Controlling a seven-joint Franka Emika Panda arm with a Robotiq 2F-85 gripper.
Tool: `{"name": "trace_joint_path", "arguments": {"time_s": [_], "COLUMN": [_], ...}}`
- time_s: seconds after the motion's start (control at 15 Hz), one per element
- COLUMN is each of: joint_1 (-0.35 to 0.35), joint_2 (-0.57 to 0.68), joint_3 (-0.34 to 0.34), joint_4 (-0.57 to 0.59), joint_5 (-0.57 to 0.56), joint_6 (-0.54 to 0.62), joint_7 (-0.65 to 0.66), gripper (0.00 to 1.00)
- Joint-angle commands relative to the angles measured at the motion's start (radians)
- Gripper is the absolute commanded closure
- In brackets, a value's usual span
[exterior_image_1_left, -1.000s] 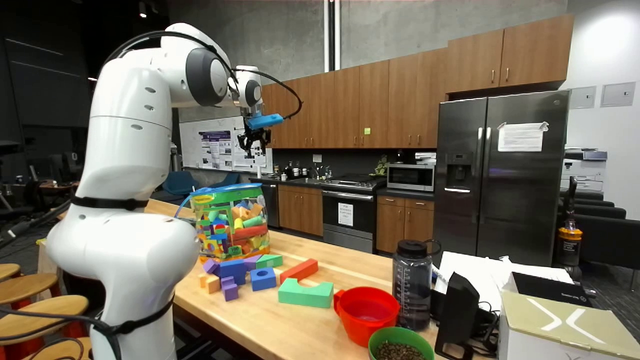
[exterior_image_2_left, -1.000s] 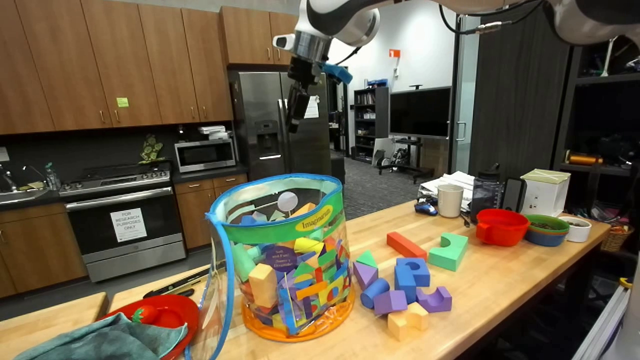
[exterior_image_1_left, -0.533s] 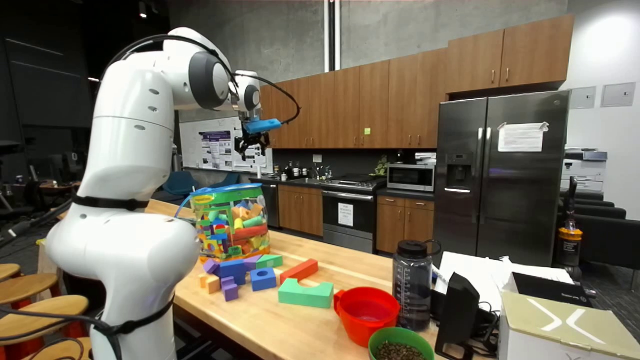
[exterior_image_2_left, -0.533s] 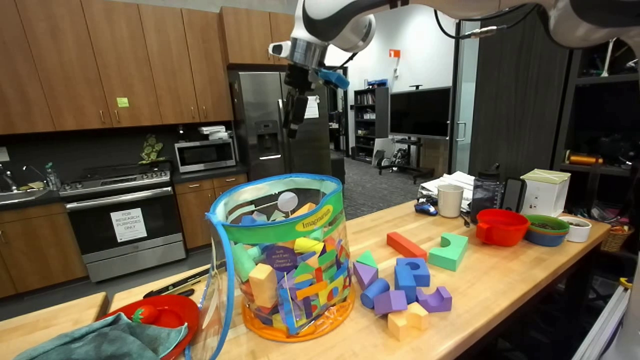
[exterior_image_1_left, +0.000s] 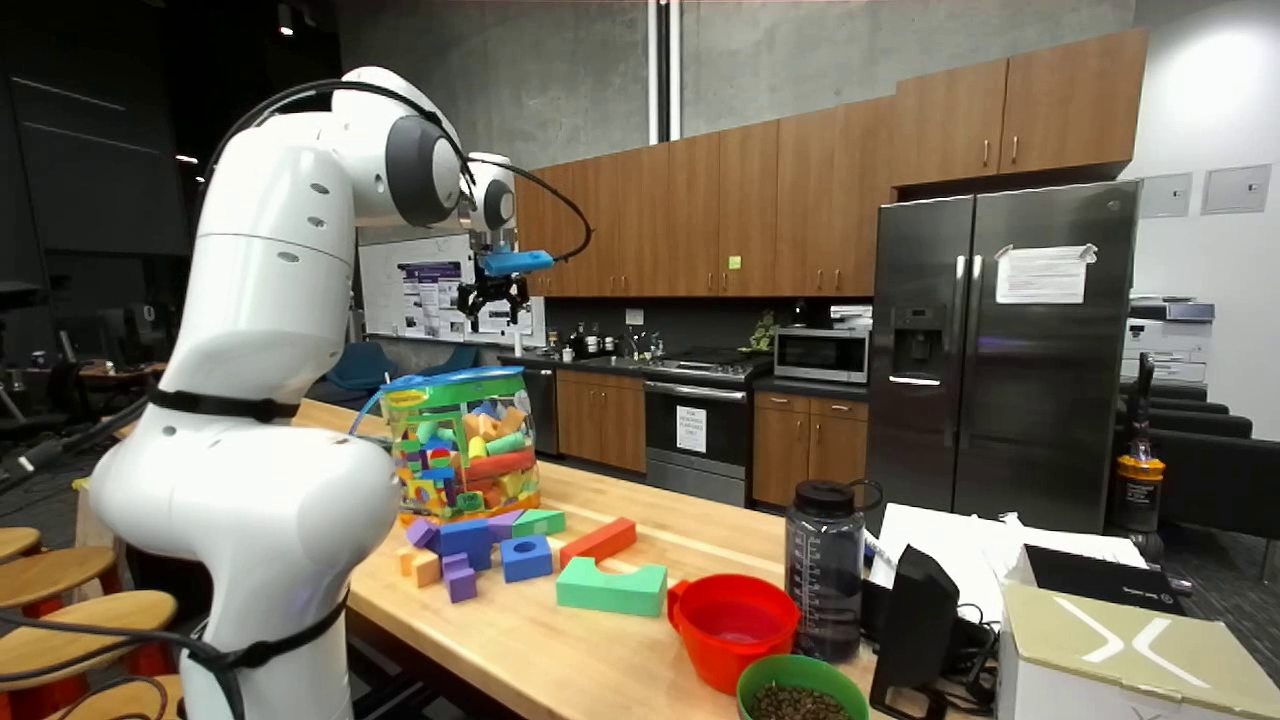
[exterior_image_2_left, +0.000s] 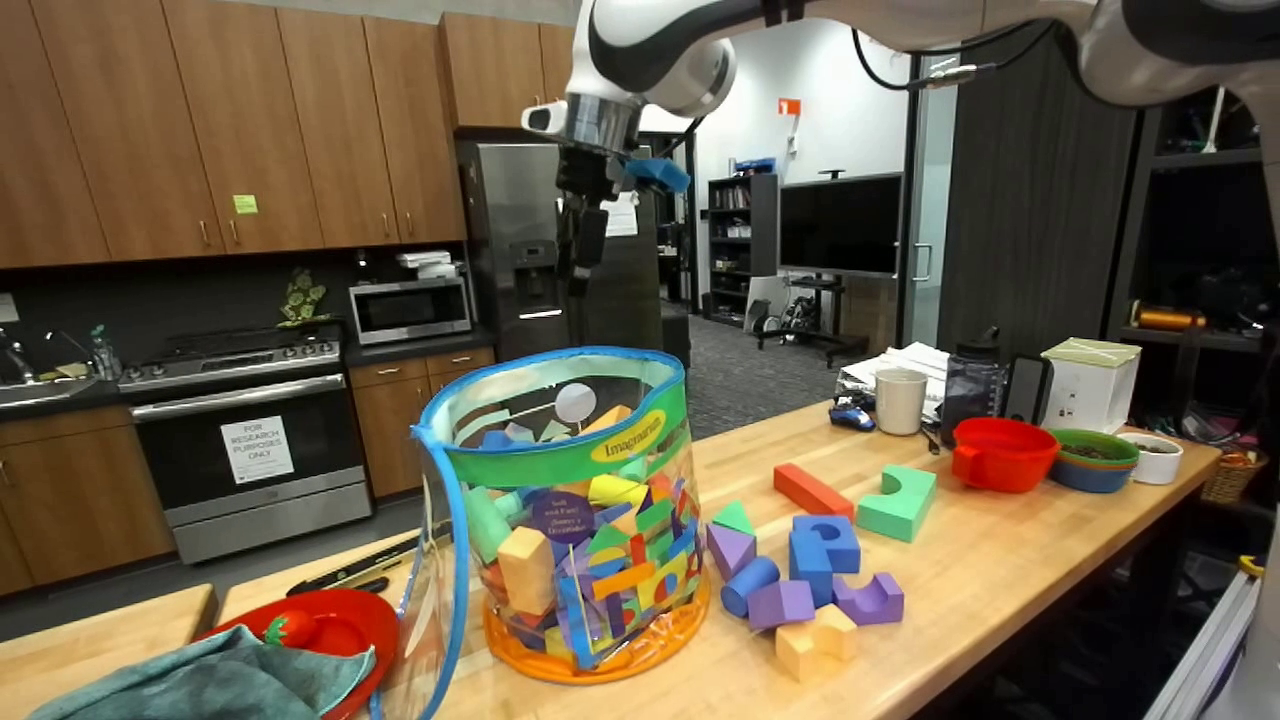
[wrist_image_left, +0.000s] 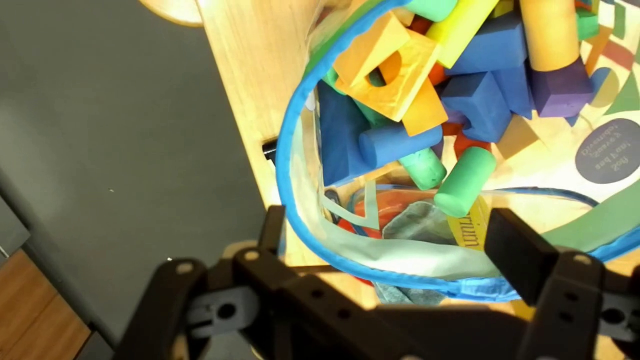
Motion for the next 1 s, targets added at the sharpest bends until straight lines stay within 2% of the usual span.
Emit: {"name": "trace_joint_path", "arguments": {"time_s": [0.0,0.27,0.93], "joint_1": [0.002,0.010,0.039], "joint_2": [0.026,0.032,0.047], "joint_3": [0.011,0.026,0.044], "joint_4": [0.027,-0.024,-0.092], "joint_5": [0.037,0.073,0.067], "joint_6": [-0.048,-0.031,-0.023], "joint_7": [-0.015,-0.003,0.015], "gripper": [0.00,0.00,0.00]}}
